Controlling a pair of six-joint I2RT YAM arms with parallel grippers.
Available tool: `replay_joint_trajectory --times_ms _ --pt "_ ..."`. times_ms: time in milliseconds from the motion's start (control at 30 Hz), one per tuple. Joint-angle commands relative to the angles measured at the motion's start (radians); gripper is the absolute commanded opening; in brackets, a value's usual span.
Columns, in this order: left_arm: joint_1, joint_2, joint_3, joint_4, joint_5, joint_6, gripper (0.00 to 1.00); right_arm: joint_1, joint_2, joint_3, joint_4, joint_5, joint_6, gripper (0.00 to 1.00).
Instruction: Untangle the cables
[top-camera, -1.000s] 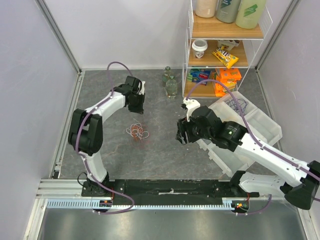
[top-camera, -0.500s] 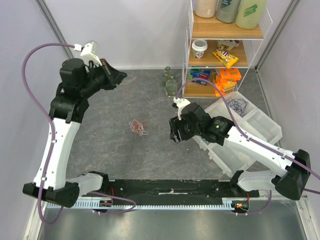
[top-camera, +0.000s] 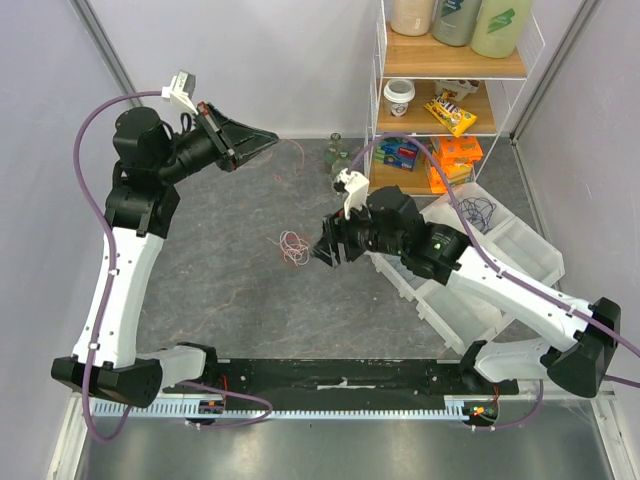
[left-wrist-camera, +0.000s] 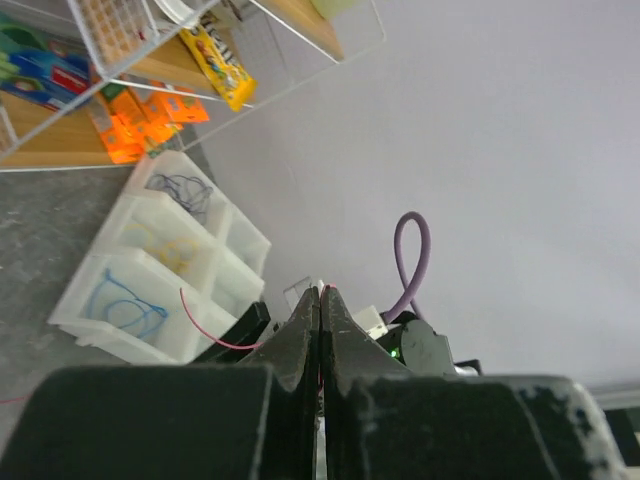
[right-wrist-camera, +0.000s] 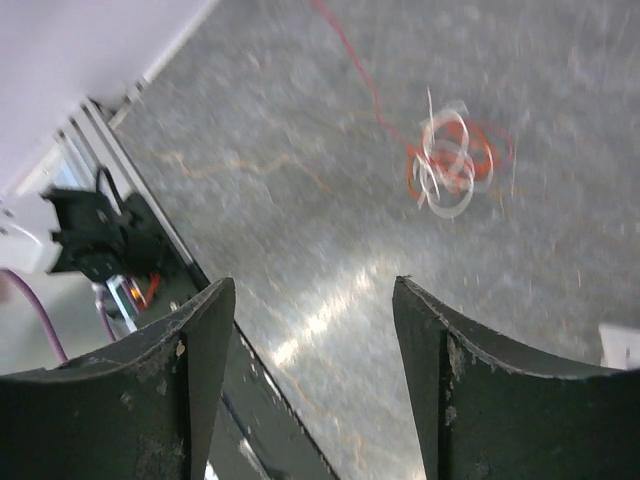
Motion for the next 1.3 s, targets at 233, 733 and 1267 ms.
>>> replay_joint_trajectory --times_ms 233,733,1267 --pt "0.011 -0.019 0.013 0.165 0.116 -0.228 0.02 0.0 0.146 0.199 0.232 0.109 -0.077 0.72" --pt "0.016 -0.063 0.01 0.151 0.113 -0.263 0.02 0.038 0.222 0.18 0.387 0.096 -0.121 0.57" --pt "0.043 -0.074 0.088 -0.089 0.017 -0.047 0.02 0.042 0.197 0.307 0.312 0.099 -0.132 0.0"
